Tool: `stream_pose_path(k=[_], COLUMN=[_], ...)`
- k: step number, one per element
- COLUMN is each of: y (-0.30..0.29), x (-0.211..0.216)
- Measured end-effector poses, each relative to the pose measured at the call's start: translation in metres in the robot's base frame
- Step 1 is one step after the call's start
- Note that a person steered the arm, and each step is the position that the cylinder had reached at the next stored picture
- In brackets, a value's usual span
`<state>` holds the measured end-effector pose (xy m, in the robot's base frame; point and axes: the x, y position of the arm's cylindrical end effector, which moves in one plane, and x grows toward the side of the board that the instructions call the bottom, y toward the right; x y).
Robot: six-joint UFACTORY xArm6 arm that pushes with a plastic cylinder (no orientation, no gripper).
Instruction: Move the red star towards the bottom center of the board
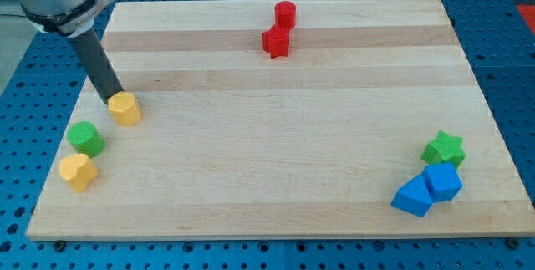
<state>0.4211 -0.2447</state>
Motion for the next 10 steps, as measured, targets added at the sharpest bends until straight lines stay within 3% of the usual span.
stream_pose_path(k=[3,4,5,6,7,8,10], y=[0.096,0.194,0.304,0.345,0.335,0.326,0.253], x=[-0.01,-0.018,-0.064,-0.146,-0.225,-0.229,-0.144])
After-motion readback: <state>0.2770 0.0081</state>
